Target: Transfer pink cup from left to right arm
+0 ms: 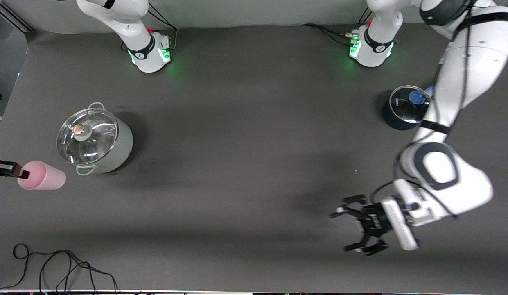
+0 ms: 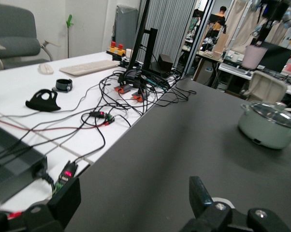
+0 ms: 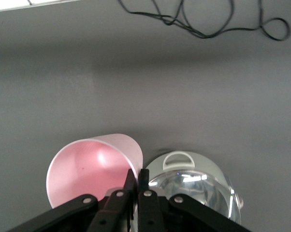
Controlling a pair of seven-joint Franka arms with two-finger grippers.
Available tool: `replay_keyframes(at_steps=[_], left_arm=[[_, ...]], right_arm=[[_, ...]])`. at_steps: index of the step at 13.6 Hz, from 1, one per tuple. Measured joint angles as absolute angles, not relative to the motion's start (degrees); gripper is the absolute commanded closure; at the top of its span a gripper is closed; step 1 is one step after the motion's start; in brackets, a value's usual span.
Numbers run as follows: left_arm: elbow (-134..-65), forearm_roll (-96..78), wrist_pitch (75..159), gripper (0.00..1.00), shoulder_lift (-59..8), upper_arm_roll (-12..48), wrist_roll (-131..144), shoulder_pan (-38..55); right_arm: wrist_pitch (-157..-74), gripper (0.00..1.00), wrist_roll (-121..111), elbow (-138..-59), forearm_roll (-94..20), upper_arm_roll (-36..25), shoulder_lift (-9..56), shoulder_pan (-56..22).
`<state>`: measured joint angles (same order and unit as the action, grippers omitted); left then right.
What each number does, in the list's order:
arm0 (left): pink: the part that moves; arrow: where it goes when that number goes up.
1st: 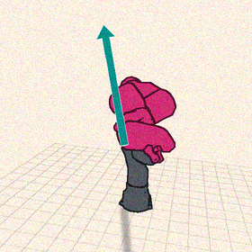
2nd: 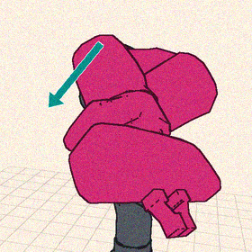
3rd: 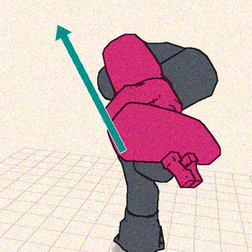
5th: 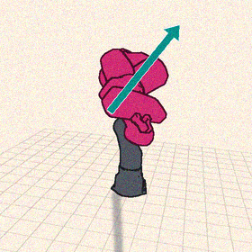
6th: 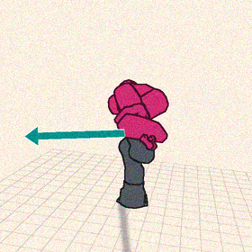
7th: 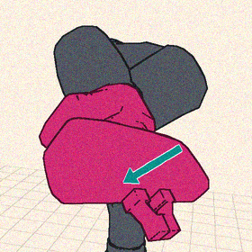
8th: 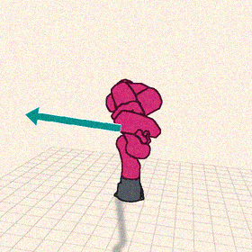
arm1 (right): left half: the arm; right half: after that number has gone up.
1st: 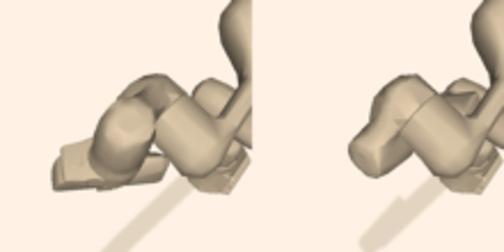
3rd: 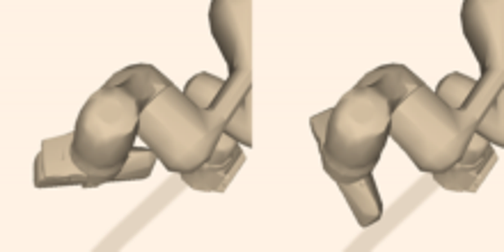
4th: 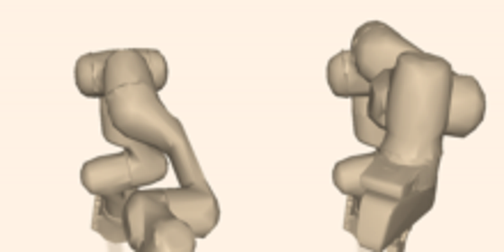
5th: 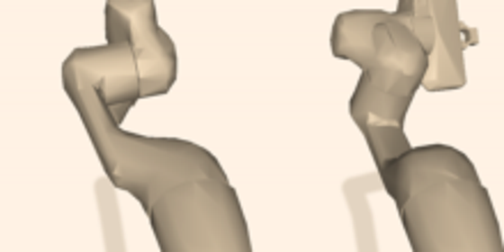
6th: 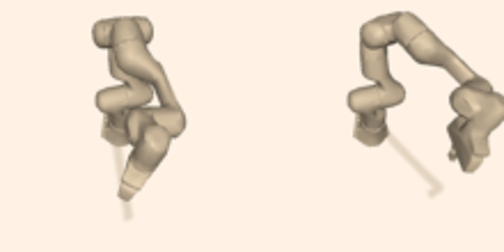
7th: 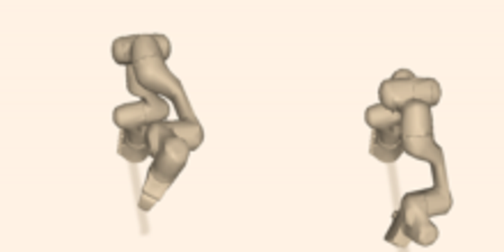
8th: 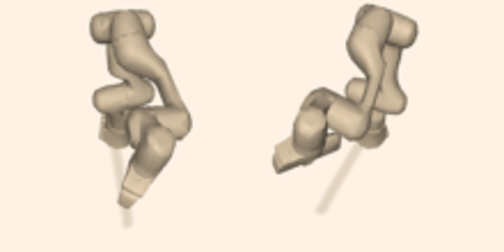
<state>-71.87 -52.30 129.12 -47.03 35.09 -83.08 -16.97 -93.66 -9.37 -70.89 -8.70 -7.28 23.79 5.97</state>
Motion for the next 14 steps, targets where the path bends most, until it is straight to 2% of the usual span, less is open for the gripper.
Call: replay_keyframes(at_steps=[4, 8, 10, 14], left_arm=[[-71.3, -44.4, 117.0, 0.0, -41.4, 31.2, -65.7, -19.5], [-70.3, -31.5, 105.7, 0.0, -36.4, 31.3, -49.5, -24.2], [-69.9, -24.2, 102.3, 0.0, -34.2, 34.0, -41.4, -28.3], [-69.7, -9.2, 92.8, 0.0, -30.2, 44.6, -25.9, -38.5]], right_arm=[[-108.1, 1.0, -11.9, -80.4, -9.4, -6.8, 25.5, 5.8], [-117.0, 1.0, -11.9, -82.9, -9.4, -6.5, 31.0, 3.9], [-119.4, 1.0, -11.9, -83.1, -9.4, -6.4, 33.8, 2.5], [-123.4, 1.0, -11.9, -83.2, -8.9, -6.4, 38.5, 0.6]])
